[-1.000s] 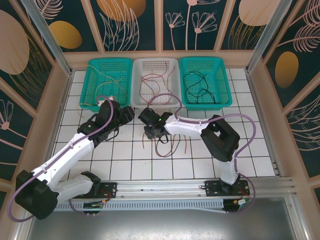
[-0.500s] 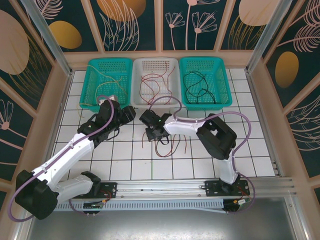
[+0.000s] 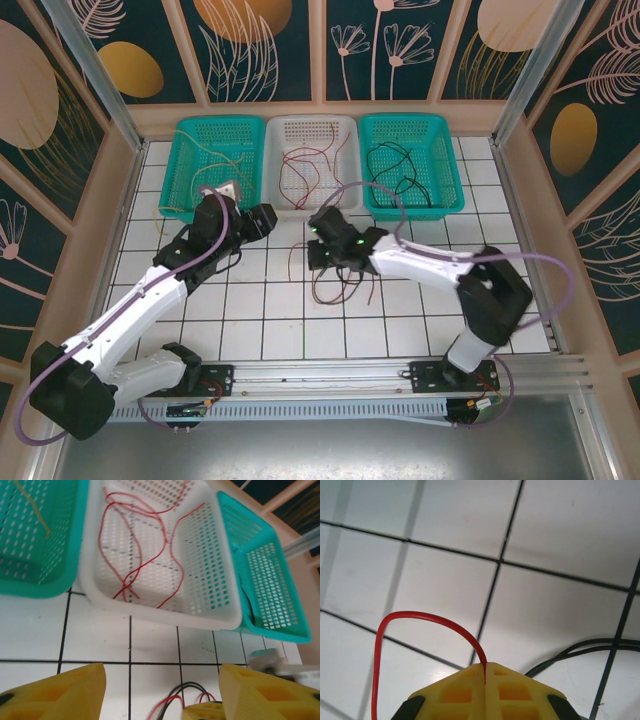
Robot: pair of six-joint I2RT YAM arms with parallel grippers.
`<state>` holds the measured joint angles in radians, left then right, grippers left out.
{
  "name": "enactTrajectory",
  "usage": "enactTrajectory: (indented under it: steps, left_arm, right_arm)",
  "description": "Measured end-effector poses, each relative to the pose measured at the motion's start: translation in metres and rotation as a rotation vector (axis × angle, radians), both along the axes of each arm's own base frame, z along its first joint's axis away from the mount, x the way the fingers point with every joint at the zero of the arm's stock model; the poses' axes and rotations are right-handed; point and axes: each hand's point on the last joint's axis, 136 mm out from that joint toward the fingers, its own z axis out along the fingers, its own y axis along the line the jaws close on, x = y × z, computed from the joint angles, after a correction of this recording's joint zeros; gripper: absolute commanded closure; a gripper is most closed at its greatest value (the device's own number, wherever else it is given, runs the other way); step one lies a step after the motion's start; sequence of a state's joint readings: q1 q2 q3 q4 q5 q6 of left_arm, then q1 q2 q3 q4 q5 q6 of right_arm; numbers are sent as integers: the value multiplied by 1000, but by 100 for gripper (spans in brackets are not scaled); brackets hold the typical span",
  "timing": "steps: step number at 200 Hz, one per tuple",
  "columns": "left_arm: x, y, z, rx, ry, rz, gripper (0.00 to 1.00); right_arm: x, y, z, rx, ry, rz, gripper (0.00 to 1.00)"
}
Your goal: Untangle the cables
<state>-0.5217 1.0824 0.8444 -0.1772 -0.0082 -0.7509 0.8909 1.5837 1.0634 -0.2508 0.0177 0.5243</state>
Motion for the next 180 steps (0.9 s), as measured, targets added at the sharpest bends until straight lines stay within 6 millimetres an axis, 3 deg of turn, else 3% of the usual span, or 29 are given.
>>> enactTrajectory:
  steps: [43,60,89,109,135,180]
  left_arm:
    - [-3,-25,42,-75,-137,-151,35]
    - [-5,-35,55,-93,-185,-216,28]
    - [-10,-40,78,-104,-343,-273,15]
    - [-16,-30,90,-82,-495,-255,12]
    - [-14,-26,97,-24,-659,-228,11]
    - [-19,-83,97,146,-864,-344,5]
  right_arm:
    - [11,-29,82,266,-123,-34,100]
    - [15,-35,106,327,-164,-36,100]
    - [20,-54,137,420,-187,-29,100]
    - [26,-68,157,474,-210,-32,100]
    - [28,-73,178,535,-211,-9,100]
    - [33,-81,203,608,-212,8,100]
